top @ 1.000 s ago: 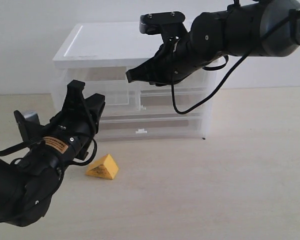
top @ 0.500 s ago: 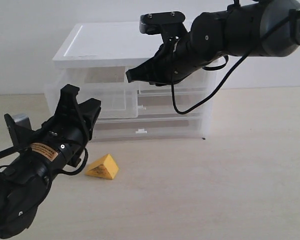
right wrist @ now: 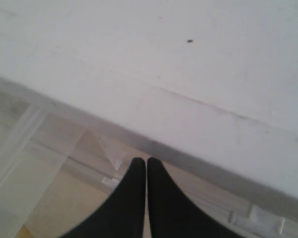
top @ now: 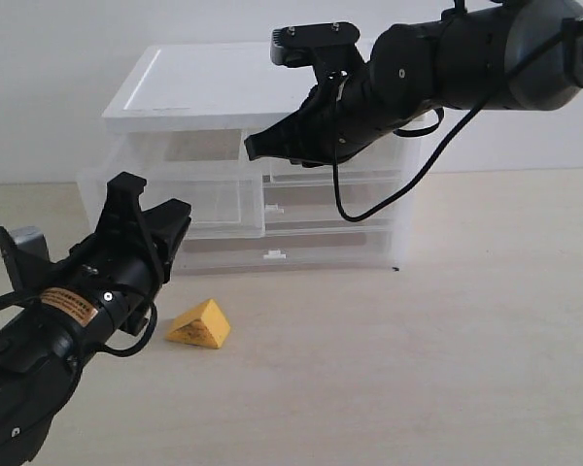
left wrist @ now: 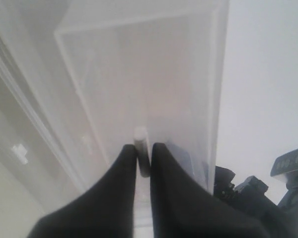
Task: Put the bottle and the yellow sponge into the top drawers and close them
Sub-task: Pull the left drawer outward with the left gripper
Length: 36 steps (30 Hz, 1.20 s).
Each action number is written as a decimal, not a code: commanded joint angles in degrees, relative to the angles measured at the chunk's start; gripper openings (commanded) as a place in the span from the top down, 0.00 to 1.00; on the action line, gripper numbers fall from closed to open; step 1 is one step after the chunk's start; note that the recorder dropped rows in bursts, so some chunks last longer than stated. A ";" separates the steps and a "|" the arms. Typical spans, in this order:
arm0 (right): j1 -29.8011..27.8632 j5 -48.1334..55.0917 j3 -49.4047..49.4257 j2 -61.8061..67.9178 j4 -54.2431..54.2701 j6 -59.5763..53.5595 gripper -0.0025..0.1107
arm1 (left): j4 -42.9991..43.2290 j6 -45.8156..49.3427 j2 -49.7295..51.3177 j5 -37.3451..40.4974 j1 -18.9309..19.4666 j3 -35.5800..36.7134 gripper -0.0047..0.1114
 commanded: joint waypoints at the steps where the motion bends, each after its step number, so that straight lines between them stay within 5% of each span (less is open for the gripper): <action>1: -0.76 -2.91 -0.22 -0.21 -0.63 0.06 0.98 | 2.89 1.61 -0.54 -1.25 -0.72 0.54 0.93; 18: -0.76 -0.80 -0.22 -0.34 -0.63 -0.62 0.98 | 4.66 0.97 -0.54 -1.25 -0.60 0.63 0.91; 27: -0.76 -0.60 -0.22 -0.34 -0.63 -0.62 0.98 | 5.37 0.97 -0.54 -1.25 -0.60 0.63 0.57; 36: -0.76 -0.38 -0.22 -1.40 -0.63 -1.07 0.98 | 5.81 0.97 -0.54 -1.25 -0.60 1.83 0.49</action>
